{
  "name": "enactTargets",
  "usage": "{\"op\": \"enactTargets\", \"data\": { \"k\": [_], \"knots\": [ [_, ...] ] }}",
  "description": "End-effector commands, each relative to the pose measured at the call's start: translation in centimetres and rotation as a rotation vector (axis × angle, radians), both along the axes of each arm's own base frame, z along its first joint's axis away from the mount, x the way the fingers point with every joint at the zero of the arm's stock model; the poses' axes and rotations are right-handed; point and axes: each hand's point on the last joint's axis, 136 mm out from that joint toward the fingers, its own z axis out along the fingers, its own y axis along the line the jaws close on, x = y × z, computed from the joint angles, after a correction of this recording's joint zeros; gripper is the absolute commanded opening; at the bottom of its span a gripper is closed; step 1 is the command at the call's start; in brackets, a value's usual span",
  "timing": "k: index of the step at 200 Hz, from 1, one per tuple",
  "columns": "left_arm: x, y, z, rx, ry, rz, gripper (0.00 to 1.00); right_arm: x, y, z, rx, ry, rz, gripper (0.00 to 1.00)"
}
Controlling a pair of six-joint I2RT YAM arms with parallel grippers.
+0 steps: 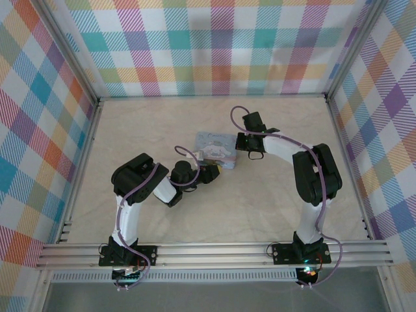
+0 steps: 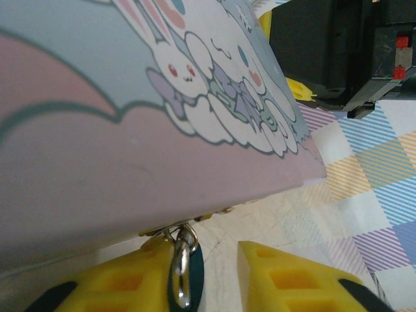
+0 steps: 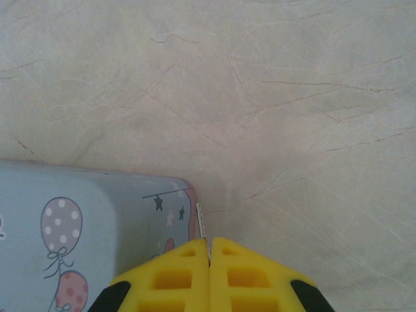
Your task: Unlock a padlock with a key
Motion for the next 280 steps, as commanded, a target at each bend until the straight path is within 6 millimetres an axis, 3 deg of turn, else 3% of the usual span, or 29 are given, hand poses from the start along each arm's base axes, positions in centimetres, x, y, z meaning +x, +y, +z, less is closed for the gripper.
{"op": "enactTargets", "data": {
  "k": [1, 28, 59, 96, 141, 181, 213, 280],
  "knots": [
    [-1.1, 1.2, -4.8, 0.086, 0.163, 0.005, 0.26, 0.0, 0.8, 1.4, 0.016, -0.021, 0.03, 0.0],
    [-1.1, 1.0, -5.4, 0.096, 0.187, -0.016, 0.15, 0.0, 0.8, 1.6, 0.023, -0.025, 0.029, 0.0],
    [-1.2, 1.1, -5.8, 0.101, 0.209, -0.023, 0.13, 0.0, 0.9, 1.3, 0.021, -0.019, 0.033, 0.0],
    [-2.3, 0.8, -6.7, 0.126, 0.263, -0.08, 0.13, 0.6, 1.4, 0.9, 0.016, -0.017, 0.059, 0.0],
    [-3.4, 0.7, -7.7, 0.154, 0.31, -0.125, 0.17, 1.9, 3.5, 0.9, 0.062, -0.018, 0.146, 0.0],
    [-2.6, 0.8, -7.4, 0.16, 0.293, -0.1, 0.19, 1.7, 4.3, 1.0, 0.08, -0.018, 0.179, 0.0],
    [-2.5, 0.4, -7.1, 0.15, 0.299, -0.122, 0.11, 1.7, 4.2, 0.9, 0.063, -0.023, 0.196, 0.0],
    [-4.4, 0.5, -8.0, 0.175, 0.366, -0.187, 0.1, 2.8, 6.3, 0.5, 0.09, -0.007, 0.295, 0.0]
  ]
}}
